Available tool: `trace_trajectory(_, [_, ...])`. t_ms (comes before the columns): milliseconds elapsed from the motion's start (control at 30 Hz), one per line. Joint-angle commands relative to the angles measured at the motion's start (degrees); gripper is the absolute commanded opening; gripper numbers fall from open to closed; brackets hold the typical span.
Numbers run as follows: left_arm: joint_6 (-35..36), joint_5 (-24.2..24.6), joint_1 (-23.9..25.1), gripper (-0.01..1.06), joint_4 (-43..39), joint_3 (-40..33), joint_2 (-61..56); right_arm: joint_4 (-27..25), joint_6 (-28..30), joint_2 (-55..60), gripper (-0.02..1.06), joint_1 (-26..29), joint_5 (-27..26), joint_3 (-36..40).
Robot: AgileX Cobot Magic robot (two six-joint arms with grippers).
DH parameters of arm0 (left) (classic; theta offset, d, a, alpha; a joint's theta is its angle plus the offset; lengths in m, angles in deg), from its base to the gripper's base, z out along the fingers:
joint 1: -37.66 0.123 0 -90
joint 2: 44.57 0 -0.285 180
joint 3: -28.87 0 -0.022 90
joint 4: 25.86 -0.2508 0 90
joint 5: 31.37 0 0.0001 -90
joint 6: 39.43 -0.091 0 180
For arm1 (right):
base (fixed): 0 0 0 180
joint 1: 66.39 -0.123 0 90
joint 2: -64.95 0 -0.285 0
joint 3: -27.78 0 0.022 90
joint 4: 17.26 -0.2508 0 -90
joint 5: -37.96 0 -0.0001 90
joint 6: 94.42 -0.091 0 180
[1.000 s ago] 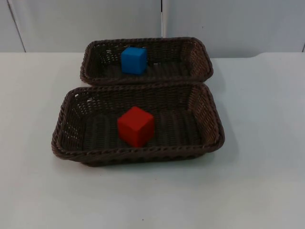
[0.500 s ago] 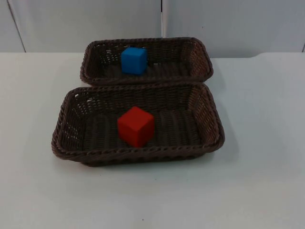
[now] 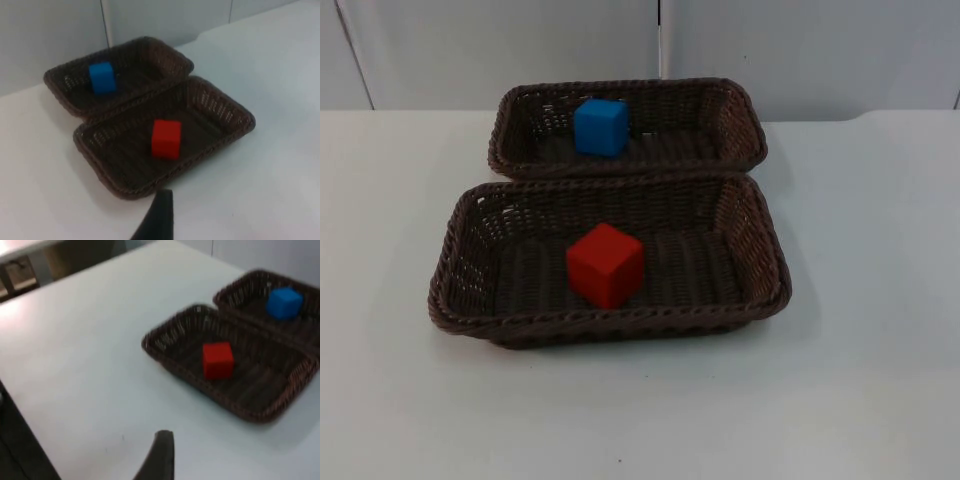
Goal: Pick up one cube with the left hand and place it into the upper basket. Pick up one cube with the right hand and place it into the lower basket.
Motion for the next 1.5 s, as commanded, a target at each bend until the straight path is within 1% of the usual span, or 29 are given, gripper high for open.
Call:
trace_trajectory(0, [0.4,0.9,0.0,0.84,-1.2,-0.3,-0.4,-0.3,1.1,-1.9,0.78,-0.3,1.9,1.3])
trace_trajectory(67, [0.4,0.9,0.0,0.84,-2.4,-0.3,-0.9,-0.3,2.2,-4.4,0.78,-0.3,2.9,2.6])
trace_trajectory(167, [2.4,0.9,0.0,0.84,-4.3,-0.8,-2.7,-0.3,2.4,-9.0,0.78,-0.3,3.6,4.6])
trace_trajectory(233, [2.9,0.9,0.0,0.84,-4.6,-1.0,-3.2,-0.3,2.4,-9.9,0.78,-0.3,3.9,4.8])
trace_trajectory(333, [4.8,1.2,0.0,0.84,-5.3,-3.5,-6.8,-0.3,2.4,-16.4,0.78,-0.3,6.9,6.1])
trace_trajectory(400, [5.4,1.3,0.0,0.84,-5.3,-4.5,-6.9,-0.3,2.4,-18.1,0.78,-0.3,7.9,6.3])
trace_trajectory(467, [6.4,1.7,0.0,0.84,-5.3,-6.1,-6.9,-0.3,2.4,-22.0,0.78,-0.3,10.1,6.6])
trace_trajectory(567, [6.5,1.9,0.0,0.84,-5.2,-6.1,-6.9,-0.3,2.4,-26.0,0.78,-0.3,12.0,6.6])
trace_trajectory(633, [6.5,1.8,0.0,0.84,-5.2,-6.1,-6.9,-0.3,2.4,-26.0,0.78,-0.3,12.8,6.6])
trace_trajectory(700, [6.5,2.1,0.0,0.84,-5.7,-6.1,-6.9,-0.4,2.4,-26.0,0.78,-0.4,15.7,6.6])
trace_trajectory(867, [6.7,2.4,0.0,0.84,-8.7,-6.1,-6.9,-1.6,2.4,-26.0,0.78,-0.4,15.8,8.6])
trace_trajectory(933, [8.9,2.4,0.0,0.84,-12.1,-6.1,-6.9,-1.9,2.4,-26.0,0.78,-0.4,15.7,8.6])
trace_trajectory(967, [8.9,2.4,0.0,0.84,-12.1,-6.1,-6.9,-1.9,2.4,-26.0,0.78,-0.4,15.7,8.6])
trace_trajectory(1033, [11.2,3.0,0.0,0.84,-15.1,-7.0,-6.9,-2.6,2.4,-26.0,0.78,-0.4,15.7,8.7])
trace_trajectory(1100, [11.9,2.9,0.0,0.84,-15.6,-7.1,-6.9,-3.0,2.4,-26.0,0.78,-0.4,15.8,8.7])
trace_trajectory(1200, [12.2,2.9,0.0,0.84,-15.7,-7.1,-6.9,-3.3,2.5,-26.0,0.78,-0.4,16.0,10.7])
trace_trajectory(1467, [14.7,2.9,0.0,0.84,-17.7,-7.1,-6.9,-3.4,2.6,-26.0,0.78,-0.4,16.0,10.5])
